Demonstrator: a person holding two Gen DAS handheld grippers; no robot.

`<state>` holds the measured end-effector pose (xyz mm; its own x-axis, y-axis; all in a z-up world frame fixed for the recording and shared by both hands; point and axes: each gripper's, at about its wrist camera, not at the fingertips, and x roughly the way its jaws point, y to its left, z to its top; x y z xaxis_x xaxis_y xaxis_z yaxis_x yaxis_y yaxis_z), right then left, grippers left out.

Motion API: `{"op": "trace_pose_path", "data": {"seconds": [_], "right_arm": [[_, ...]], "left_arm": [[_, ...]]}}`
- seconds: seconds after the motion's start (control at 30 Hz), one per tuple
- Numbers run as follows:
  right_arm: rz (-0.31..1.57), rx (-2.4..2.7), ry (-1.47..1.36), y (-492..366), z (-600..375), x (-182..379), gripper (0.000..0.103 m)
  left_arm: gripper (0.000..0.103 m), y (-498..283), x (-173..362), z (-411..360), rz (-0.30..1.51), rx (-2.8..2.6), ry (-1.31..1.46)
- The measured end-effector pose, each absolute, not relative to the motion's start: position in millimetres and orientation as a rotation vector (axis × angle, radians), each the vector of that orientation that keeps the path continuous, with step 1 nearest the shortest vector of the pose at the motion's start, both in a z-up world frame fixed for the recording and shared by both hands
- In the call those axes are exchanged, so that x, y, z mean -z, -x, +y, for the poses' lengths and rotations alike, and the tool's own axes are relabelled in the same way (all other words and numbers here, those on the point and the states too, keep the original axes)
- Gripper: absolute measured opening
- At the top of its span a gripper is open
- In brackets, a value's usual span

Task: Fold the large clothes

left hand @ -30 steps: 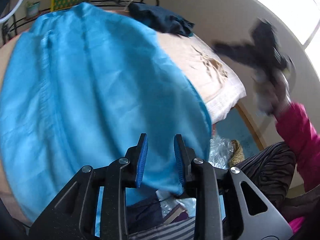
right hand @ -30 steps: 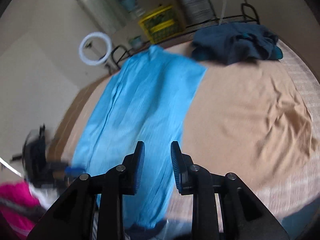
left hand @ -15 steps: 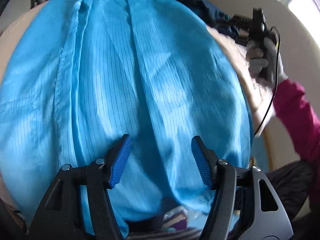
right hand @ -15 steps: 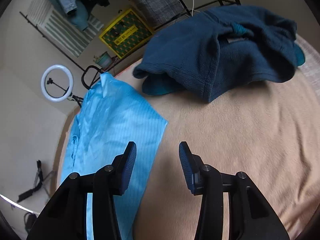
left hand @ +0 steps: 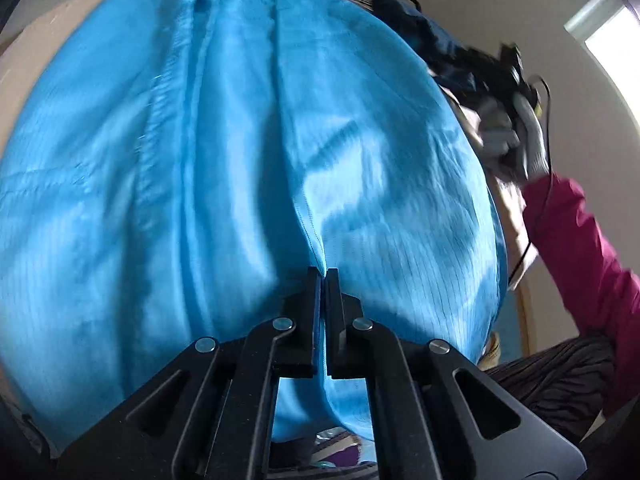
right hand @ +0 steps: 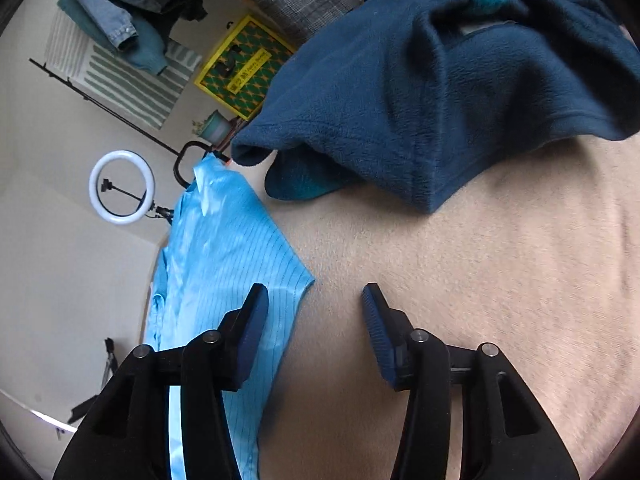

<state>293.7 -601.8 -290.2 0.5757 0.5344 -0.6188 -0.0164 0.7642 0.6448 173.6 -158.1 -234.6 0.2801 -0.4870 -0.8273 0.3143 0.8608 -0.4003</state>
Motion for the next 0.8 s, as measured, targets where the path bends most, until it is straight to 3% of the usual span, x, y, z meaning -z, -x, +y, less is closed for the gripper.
{"op": "trace_pose_path", "data": {"seconds": [0.2,0.23,0.27,0.3,0.43,0.53,0.63,0.7,0.77,0.8], "right_arm": [[0.904,-0.396,-0.652,-313.9,-584.6,291.6,0.053],[0.901,-0.395,-0.644,-316.6,-581.7,291.2,0.044],[0.901,-0.403,-0.632,-319.3,-577.0,289.7,0.008],[0.924,-0.438,-0.627,-322.6,-569.2,288.1,0.003],[0.873,-0.372,-0.412,-314.8,-542.0,245.9,0.002],[0.756,-0.244,-0.085,-300.0,-511.0,201.3,0.001],[0.735,-0.211,0.027,-300.4,-497.2,199.1,0.002],[0.794,-0.265,-0.026,-307.1,-506.1,208.8,0.009],[0.78,-0.322,-0.217,-304.1,-537.4,213.3,0.028],[0.765,-0.33,-0.294,-301.8,-551.3,215.3,0.028]], "left_arm": [[0.0,-175.4,235.4,-155.7,1.158,0.476,0.148],[0.0,-176.2,235.5,-153.2,1.163,0.475,0.148],[0.0,-176.7,235.5,-150.2,1.164,0.475,0.143],[0.0,-176.1,235.3,-152.5,1.162,0.474,0.132],[0.0,-176.1,234.4,-162.5,1.16,0.487,0.106],[0.0,-177.5,234.4,-165.3,1.159,0.487,0.101],[0.0,-175.8,234.6,-165.5,1.156,0.489,0.09],[0.0,-172.9,233.9,-164.9,1.153,0.493,0.083],[0.0,-170.5,232.8,-164.4,1.155,0.494,0.088],[0.0,-169.2,232.9,-163.1,1.154,0.494,0.089]]}}
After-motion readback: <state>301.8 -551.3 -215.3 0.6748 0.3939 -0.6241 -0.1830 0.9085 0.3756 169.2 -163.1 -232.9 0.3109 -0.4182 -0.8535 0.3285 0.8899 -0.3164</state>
